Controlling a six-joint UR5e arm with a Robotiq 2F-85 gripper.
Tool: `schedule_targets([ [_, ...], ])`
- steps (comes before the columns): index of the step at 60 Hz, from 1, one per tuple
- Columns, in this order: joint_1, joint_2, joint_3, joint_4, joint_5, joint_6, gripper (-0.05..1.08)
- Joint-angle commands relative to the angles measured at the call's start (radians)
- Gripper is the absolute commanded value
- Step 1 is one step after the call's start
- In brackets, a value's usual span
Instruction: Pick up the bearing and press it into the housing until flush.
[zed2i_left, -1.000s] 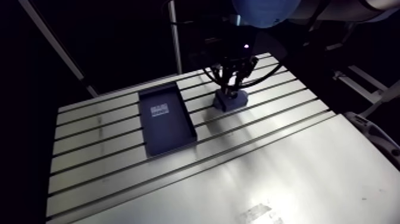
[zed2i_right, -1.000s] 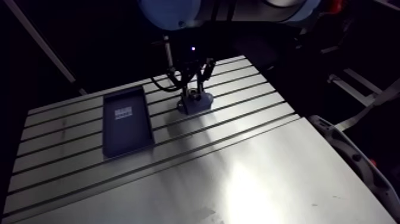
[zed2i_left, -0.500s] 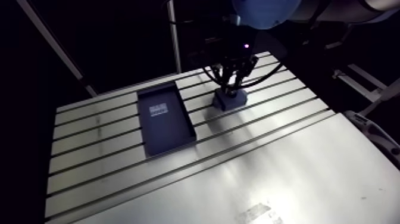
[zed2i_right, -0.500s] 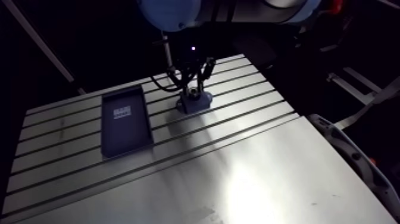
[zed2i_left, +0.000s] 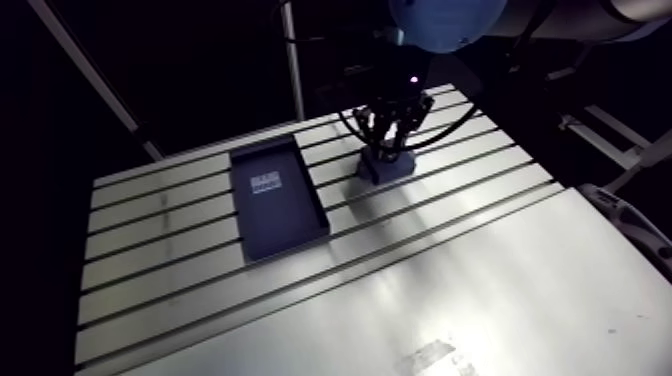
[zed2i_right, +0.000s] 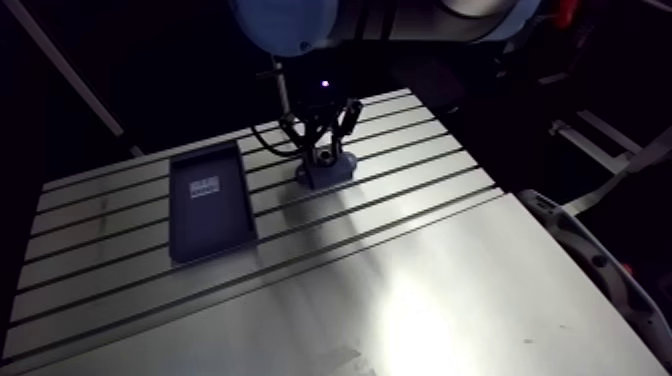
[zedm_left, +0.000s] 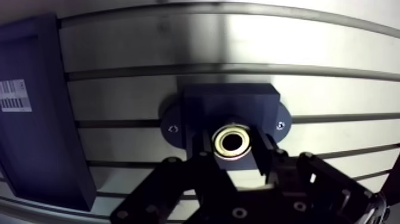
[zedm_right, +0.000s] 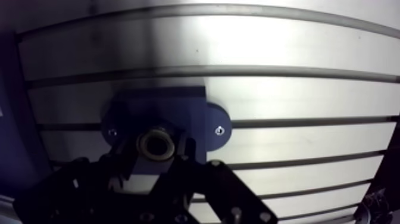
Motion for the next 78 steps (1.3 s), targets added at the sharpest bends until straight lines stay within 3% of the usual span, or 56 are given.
schedule_targets([
  [1, 0.000, 0.001, -0.002, 0.001, 0.000, -0.001, 0.66],
  [61, -0.003, -0.001, 0.005, 0.001, -0.001, -0.002, 0.65],
  [63, -0.002, -0.002, 0.005, 0.001, -0.002, 0.001, 0.63],
  [64, -0.002, -0.002, 0.005, 0.001, -0.002, 0.002, 0.45],
  [65, -0.002, -0.002, 0.005, 0.001, -0.002, 0.002, 0.45],
  [66, -0.002, -0.002, 0.004, 0.003, -0.003, 0.002, 0.03],
  [78, -0.002, -0.002, 0.001, 0.001, -0.018, 0.002, 0.00],
])
